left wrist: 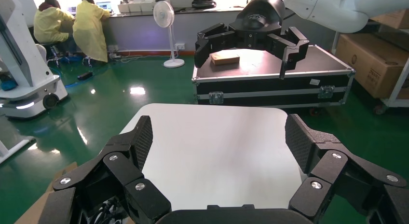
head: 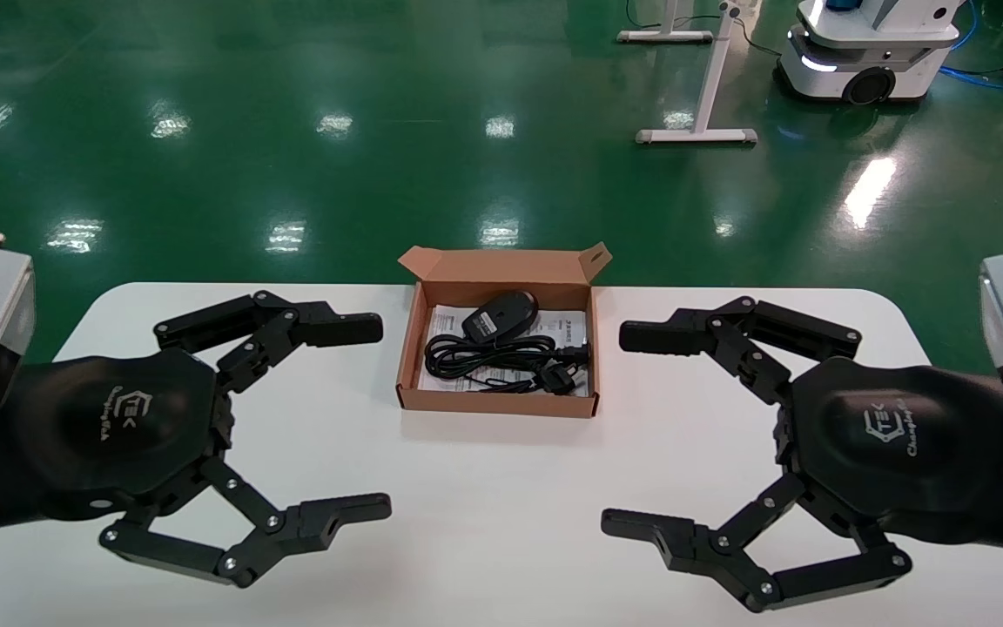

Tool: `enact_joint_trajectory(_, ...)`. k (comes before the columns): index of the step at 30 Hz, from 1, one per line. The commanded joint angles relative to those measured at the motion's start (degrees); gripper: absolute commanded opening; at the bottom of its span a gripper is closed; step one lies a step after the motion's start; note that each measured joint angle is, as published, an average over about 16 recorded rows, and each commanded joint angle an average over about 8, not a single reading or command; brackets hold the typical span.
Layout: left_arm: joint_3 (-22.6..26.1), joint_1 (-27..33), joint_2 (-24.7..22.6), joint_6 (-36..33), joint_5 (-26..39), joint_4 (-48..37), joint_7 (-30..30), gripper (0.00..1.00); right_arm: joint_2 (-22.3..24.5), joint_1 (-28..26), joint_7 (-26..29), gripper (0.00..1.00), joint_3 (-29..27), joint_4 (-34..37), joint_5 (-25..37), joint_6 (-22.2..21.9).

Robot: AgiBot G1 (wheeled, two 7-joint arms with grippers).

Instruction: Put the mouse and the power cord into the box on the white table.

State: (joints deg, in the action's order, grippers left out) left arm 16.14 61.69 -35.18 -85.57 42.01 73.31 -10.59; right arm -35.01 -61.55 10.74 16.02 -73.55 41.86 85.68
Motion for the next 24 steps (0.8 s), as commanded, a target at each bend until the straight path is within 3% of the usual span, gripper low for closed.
enact_joint_trajectory(1,0.00,0.00,0.00,0.00,0.00,0.00,0.00,1.00,0.00,0.00,0.00,1.00,0.00,0.00,0.00,0.00)
enact_joint_trajectory(24,0.00,0.00,0.00,0.00,-0.01,0.00,0.00,1.00,0.00,0.00,0.00,1.00,0.00,0.00,0.00,0.00)
